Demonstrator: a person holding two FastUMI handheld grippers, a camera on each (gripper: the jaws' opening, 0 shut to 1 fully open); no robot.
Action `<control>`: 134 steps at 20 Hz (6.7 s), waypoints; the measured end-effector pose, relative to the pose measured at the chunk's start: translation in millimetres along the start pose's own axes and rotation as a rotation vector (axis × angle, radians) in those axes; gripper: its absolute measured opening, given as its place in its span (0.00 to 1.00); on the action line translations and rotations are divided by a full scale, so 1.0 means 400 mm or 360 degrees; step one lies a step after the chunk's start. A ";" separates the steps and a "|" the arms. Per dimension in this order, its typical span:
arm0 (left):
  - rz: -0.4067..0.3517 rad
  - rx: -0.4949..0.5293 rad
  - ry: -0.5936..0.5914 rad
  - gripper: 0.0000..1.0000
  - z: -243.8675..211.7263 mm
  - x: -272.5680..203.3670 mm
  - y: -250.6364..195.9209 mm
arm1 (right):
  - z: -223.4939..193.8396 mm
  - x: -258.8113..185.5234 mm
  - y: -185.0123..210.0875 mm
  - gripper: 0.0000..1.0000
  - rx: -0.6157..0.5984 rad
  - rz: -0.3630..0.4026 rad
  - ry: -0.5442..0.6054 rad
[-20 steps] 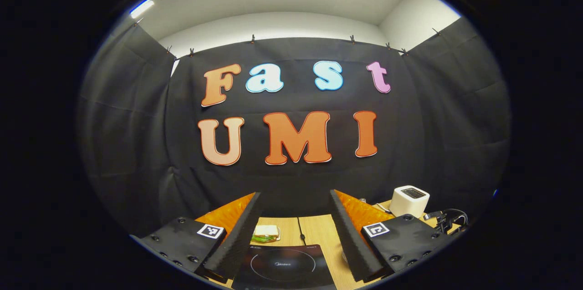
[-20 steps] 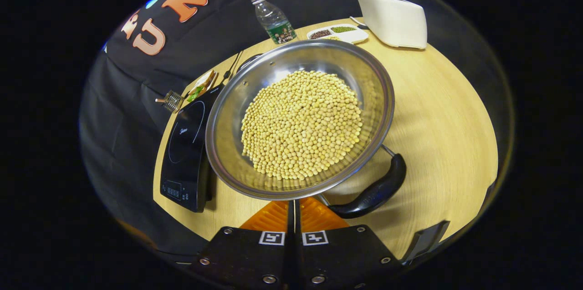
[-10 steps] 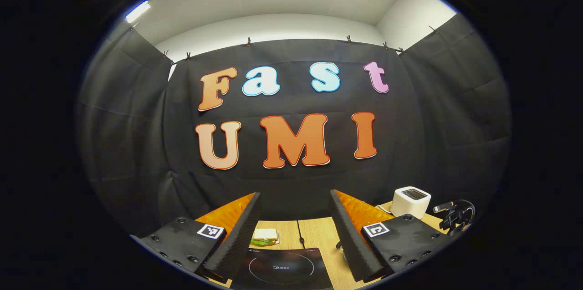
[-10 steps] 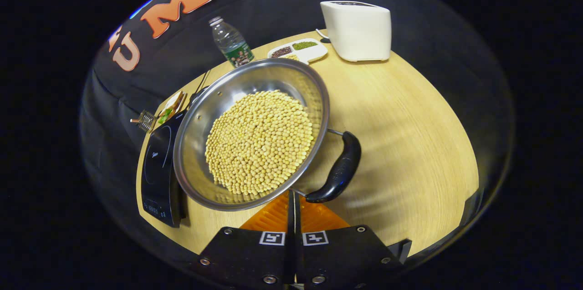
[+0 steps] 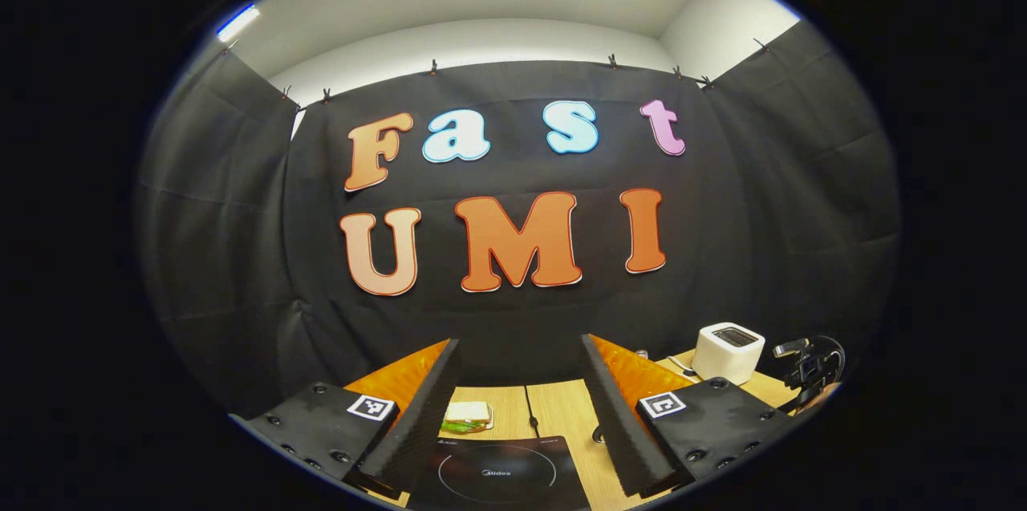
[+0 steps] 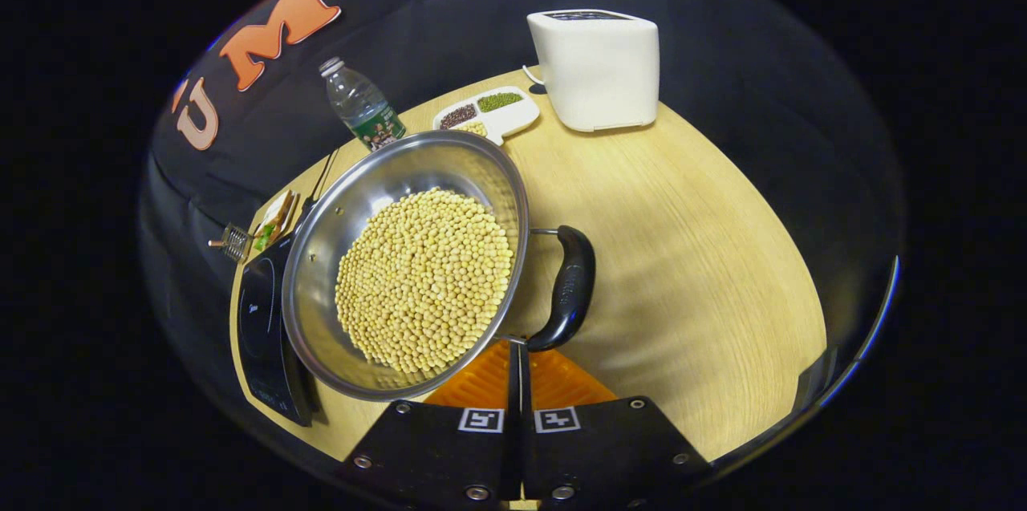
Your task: First push the handle of the pot to place it horizontally, then grasp the pot with both hands and set it on the induction cooktop.
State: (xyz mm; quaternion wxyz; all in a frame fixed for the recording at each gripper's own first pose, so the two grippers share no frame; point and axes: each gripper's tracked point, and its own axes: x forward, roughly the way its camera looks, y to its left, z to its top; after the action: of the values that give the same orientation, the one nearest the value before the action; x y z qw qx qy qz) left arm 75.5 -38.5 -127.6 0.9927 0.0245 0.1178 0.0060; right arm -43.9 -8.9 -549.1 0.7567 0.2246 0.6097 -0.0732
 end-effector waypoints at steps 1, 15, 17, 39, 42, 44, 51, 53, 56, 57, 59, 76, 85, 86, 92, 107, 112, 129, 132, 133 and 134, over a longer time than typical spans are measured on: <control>0.0002 0.0001 0.0002 0.98 -0.001 0.004 0.003 | 0.010 0.003 -0.012 0.00 -0.0002 -0.0019 -0.0009; 0.0028 -0.0002 0.0030 0.93 -0.036 0.044 0.030 | 0.117 0.051 -0.059 0.00 -0.0048 -0.0165 -0.0080; 0.0036 0.0005 0.0035 0.92 -0.044 0.047 0.040 | 0.146 0.063 -0.049 0.00 -0.0048 -0.0182 -0.0092; -0.0272 -0.0012 0.0444 0.96 -0.349 0.164 -0.211 | 0.295 0.150 -0.054 0.00 -0.0033 -0.0127 -0.0224; -0.0353 -0.0045 0.0584 0.96 -0.433 0.184 -0.269 | 0.298 0.104 -0.065 0.01 -0.0103 -0.0136 -0.0224; -0.0384 -0.0046 0.0691 0.96 -0.494 0.207 -0.294 | 0.334 0.053 -0.071 0.01 -0.0120 -0.0139 -0.0285; -0.0404 -0.0169 0.1133 0.96 -0.709 0.278 -0.363 | 0.379 0.043 -0.032 0.39 -0.0189 -0.0101 -0.0326; -0.0402 -0.0203 0.1269 0.96 -0.764 0.282 -0.384 | 0.365 0.067 -0.014 0.60 -0.0258 -0.0101 -0.0306; -0.0389 -0.0196 0.1434 0.97 -0.844 0.280 -0.402 | 0.366 0.099 0.002 0.83 -0.0343 -0.0126 -0.0292; -0.0382 -0.0198 0.1477 0.94 -0.871 0.278 -0.408 | 0.368 0.110 0.000 0.86 -0.0370 -0.0149 -0.0298; -0.0329 -0.0190 0.1536 0.94 -0.905 0.278 -0.402 | 0.370 0.126 0.001 0.88 -0.0403 -0.0177 -0.0300; -0.0070 -0.0322 0.1519 0.89 -1.074 0.325 -0.438 | 0.363 0.233 0.006 0.87 -0.0403 -0.0189 -0.0263; -0.0022 -0.0253 0.1387 0.74 -1.071 0.341 -0.419 | 0.335 0.206 -0.015 0.62 -0.0414 -0.0252 -0.0266; -0.0021 -0.0243 0.1374 0.71 -1.066 0.338 -0.417 | 0.323 0.200 -0.015 0.61 -0.0399 -0.0254 -0.0256; -0.0024 -0.0171 0.1304 0.73 -1.004 0.301 -0.396 | 0.267 0.147 -0.013 0.58 -0.0316 -0.0216 -0.0241; 0.0018 -0.0210 0.1181 0.70 -0.804 0.195 -0.160 | 0.237 -0.086 0.221 0.57 -0.0461 -0.0118 -0.0403; 0.0095 -0.0223 0.1167 0.73 -0.772 0.157 -0.033 | 0.221 -0.114 0.350 0.57 -0.0545 -0.0048 -0.0414; 0.0386 -0.0268 0.1163 0.73 -0.766 0.052 0.388 | 0.124 -0.075 0.759 0.57 -0.0754 0.0205 -0.0369; 0.0394 -0.0259 0.1189 0.73 -0.794 0.050 0.425 | 0.100 -0.046 0.786 0.57 -0.0761 0.0207 -0.0326; 0.0393 -0.0267 0.1193 0.73 -0.805 0.050 0.432 | 0.090 -0.041 0.790 0.57 -0.0763 0.0205 -0.0322; 0.0391 -0.0280 0.1199 0.70 -0.808 0.050 0.429 | 0.087 -0.037 0.791 0.58 -0.0763 0.0202 -0.0321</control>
State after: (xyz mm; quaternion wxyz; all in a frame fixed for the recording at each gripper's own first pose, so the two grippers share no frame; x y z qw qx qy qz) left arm 18.0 148.5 -437.7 0.8703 -0.0506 0.4685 0.1431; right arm 105.1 255.0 -450.2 0.8483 0.0683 0.5158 0.0988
